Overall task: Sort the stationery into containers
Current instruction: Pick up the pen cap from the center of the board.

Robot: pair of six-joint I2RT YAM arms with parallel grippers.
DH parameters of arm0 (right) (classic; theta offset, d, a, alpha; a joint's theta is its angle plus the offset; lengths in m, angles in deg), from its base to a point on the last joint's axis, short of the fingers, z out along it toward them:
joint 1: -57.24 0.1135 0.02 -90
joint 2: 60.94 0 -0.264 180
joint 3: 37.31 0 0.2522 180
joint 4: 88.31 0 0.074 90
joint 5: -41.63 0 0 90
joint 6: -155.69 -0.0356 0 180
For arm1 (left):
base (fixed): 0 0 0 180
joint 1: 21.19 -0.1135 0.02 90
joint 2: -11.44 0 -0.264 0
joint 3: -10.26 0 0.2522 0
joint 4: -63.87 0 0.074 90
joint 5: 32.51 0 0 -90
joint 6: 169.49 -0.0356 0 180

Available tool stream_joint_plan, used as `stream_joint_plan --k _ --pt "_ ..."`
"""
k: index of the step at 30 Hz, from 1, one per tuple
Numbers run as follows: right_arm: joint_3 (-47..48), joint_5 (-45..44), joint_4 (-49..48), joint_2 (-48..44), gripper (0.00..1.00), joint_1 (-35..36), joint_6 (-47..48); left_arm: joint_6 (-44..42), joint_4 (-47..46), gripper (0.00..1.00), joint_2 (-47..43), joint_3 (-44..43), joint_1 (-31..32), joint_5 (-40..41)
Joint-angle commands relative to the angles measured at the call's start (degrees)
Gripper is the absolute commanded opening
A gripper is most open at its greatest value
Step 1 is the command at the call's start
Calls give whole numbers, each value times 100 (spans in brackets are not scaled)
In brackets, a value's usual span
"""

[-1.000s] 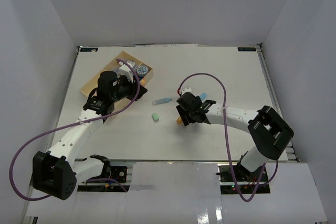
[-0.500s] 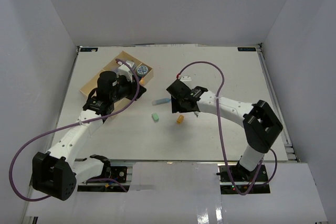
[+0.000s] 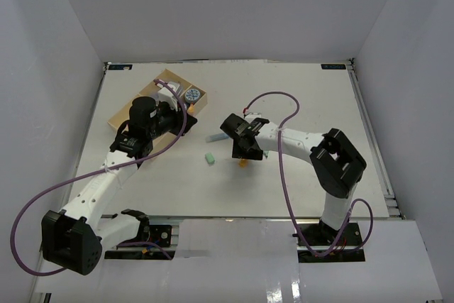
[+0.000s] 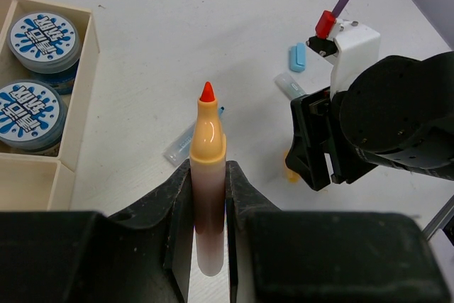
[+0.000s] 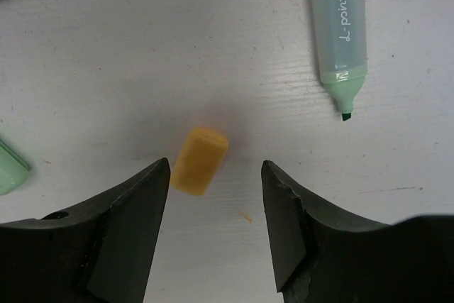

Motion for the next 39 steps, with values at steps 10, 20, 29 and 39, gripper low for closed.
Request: stream_joint_plan --k 10,20,29,39 --pt "11 100 -354 359 55 22 -602 25 -31 8 -133 -5 -6 -14" --pt "-121 250 -406 518 48 22 -742 16 -31 8 -124 4 -6 -15" --pt "-226 127 -398 456 32 31 -734 16 -31 8 -124 13 -6 -50" --pt "-244 -743 -1177 -1107 9 162 697 -10 -374 8 -300 153 2 -884"
